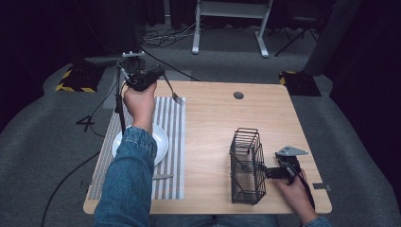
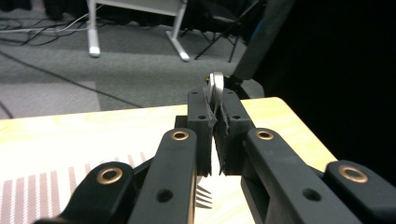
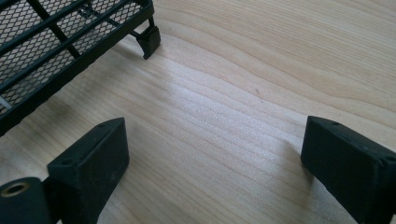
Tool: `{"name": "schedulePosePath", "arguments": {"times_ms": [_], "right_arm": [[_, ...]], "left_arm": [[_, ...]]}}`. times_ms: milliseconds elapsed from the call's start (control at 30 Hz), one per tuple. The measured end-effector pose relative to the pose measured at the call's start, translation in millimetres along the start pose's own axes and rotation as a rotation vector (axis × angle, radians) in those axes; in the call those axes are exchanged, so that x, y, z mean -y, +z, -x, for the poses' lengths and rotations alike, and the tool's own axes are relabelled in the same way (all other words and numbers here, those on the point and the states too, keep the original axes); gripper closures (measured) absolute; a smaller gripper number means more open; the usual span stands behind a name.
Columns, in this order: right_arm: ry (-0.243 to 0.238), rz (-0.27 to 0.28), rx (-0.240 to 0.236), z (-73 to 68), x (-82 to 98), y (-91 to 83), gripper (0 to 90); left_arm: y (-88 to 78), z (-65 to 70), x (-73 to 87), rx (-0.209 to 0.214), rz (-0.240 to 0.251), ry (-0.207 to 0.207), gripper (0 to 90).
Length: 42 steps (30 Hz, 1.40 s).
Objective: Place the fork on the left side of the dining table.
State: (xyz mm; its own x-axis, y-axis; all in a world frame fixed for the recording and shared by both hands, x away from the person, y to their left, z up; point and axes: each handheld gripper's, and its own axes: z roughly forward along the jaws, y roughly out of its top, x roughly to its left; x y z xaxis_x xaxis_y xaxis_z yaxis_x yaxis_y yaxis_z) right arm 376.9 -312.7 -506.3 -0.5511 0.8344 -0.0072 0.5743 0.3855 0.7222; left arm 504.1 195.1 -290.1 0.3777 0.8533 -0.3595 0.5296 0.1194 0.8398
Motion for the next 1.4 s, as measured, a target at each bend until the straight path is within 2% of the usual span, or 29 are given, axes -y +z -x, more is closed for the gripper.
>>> {"name": "schedulePosePath", "arguments": {"times_ms": [233,533,633,700,967,1200,1400], "right_arm": [[0.001,0.000,0.000,0.1,-0.1,0.1,8.0],[0.000,0.001,0.000,0.1,-0.1,0.1,8.1],[0.000,0.001,0.000,0.1,-0.1,0.1,8.1],[0.000,0.001,0.000,0.1,-0.1,0.1,8.1],[0.000,0.001,0.000,0.0,-0.1,0.0,8.1],[0.000,0.001,0.000,0.0,-0.1,0.0,8.1],[0.000,0.001,0.000,0.0,-0.1,0.0,8.1]], "left_arm": [[4.2,-17.8,0.7,-0.066,-0.032,-0.045,85.7],[8.9,-38.1,8.5,-0.109,-0.064,-0.088,85.7],[9.5,-44.4,12.6,-0.112,-0.069,-0.098,85.7],[9.0,-48.6,15.6,-0.101,-0.064,-0.086,85.7],[6.8,-63.5,26.7,-0.071,-0.060,-0.085,85.7],[10.7,-74.9,37.1,-0.086,-0.079,-0.091,85.6],[19.9,-81.3,49.8,-0.093,-0.090,-0.119,85.6]]}}
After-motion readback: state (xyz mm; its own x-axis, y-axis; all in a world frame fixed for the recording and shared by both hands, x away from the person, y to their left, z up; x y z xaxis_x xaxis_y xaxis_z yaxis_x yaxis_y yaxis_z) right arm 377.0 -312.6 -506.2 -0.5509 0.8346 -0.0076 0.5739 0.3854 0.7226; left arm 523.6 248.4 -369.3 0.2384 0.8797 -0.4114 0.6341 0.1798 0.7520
